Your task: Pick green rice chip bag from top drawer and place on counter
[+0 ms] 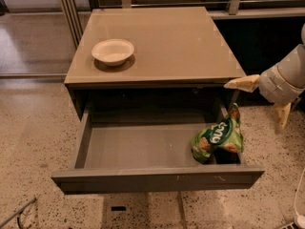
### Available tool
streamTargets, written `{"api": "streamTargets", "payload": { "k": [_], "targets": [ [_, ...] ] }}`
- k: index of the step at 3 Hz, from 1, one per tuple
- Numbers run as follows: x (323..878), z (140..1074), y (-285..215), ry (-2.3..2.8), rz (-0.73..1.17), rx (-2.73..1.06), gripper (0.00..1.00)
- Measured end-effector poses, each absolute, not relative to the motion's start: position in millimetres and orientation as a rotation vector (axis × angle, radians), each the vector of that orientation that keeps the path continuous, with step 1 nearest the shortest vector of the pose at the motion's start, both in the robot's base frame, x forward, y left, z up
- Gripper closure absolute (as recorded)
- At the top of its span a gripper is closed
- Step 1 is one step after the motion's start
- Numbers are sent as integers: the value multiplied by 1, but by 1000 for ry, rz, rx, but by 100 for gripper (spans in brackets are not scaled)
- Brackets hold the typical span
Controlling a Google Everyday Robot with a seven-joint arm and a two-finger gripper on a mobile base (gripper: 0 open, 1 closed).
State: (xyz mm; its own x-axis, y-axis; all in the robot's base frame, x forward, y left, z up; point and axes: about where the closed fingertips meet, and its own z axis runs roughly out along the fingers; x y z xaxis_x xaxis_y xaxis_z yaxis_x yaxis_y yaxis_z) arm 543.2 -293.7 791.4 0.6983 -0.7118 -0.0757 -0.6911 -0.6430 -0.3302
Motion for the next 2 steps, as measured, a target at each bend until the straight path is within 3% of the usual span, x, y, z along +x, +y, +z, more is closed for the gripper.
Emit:
{"api": "streamTargets", "payload": {
  "k": [2],
  "targets": [
    [529, 758, -275, 1017, 106, -2601, 0]
  ]
}}
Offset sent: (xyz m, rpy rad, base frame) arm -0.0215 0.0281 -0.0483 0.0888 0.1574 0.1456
